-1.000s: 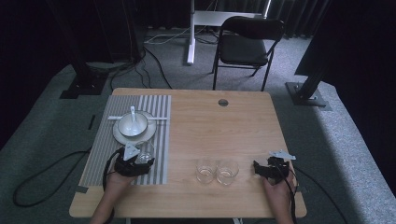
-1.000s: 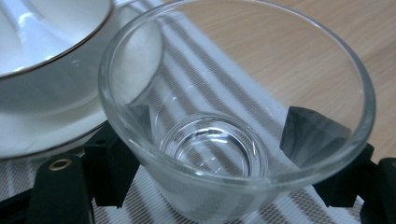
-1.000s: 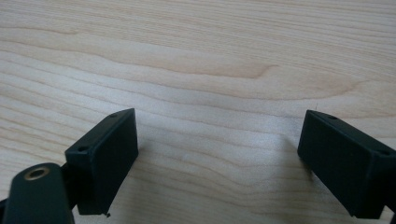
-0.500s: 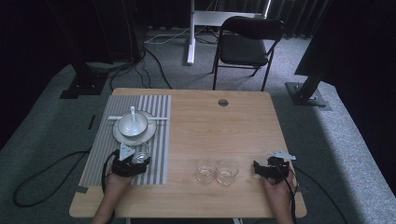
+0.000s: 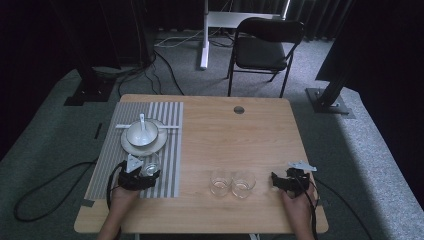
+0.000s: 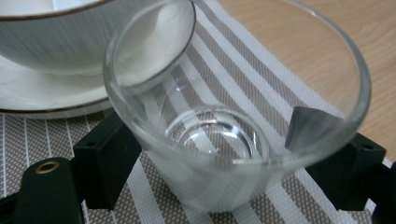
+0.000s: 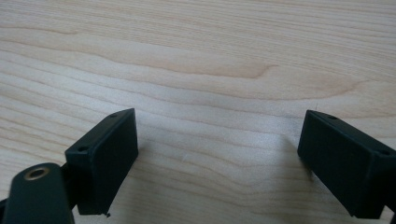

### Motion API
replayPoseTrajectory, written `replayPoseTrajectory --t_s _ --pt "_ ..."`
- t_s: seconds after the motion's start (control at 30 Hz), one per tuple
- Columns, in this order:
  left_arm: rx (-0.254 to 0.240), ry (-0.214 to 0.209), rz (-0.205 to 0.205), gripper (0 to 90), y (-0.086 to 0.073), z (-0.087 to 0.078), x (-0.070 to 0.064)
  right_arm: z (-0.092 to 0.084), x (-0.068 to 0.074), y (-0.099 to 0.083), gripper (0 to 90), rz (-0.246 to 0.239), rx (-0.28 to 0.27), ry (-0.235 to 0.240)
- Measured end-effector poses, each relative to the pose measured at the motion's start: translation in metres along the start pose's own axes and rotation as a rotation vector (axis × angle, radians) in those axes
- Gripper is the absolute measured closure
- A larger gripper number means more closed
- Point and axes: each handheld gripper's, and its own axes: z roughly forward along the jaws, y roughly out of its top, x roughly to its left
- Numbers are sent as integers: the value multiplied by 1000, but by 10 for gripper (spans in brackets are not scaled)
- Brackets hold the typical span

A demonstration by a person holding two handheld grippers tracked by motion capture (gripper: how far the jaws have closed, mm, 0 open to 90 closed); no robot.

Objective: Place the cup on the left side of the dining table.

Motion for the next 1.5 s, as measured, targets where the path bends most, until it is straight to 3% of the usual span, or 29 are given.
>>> replayPoseTrajectory --t_s 0.03,0.17,0.27,0.3,0.33,0.37,0.4,0.43,0.57,0.8,1.1,1.5 --pt "14 3 1 100 0 0 0 0 0 0 117 0 0 0" --pt "-1 31 1 82 -4 -5 1 0 0 0 117 0 0 0" --pt "5 18 -13 70 -5 -8 4 0 0 0 117 0 0 0" --pt "12 25 -8 2 -7 -8 5 0 0 0 117 0 0 0" --pt "22 14 -4 2 -8 -9 6 0 0 0 117 0 0 0" --pt "18 27 6 2 -10 -10 5 0 0 0 117 0 0 0" --pt "8 65 24 2 -13 -11 4 0 0 0 117 0 0 0" --pt "8 67 27 2 -14 -12 5 0 0 0 117 1 0 0" --pt "18 54 3 2 -21 -15 10 0 0 0 117 0 0 0" --pt "27 119 -51 3 -29 -26 21 0 0 0 117 1 0 0" --pt "58 154 -60 3 -48 -42 34 0 0 0 117 0 0 0" --pt "86 201 -111 3 -66 -58 44 0 0 0 117 1 0 0"
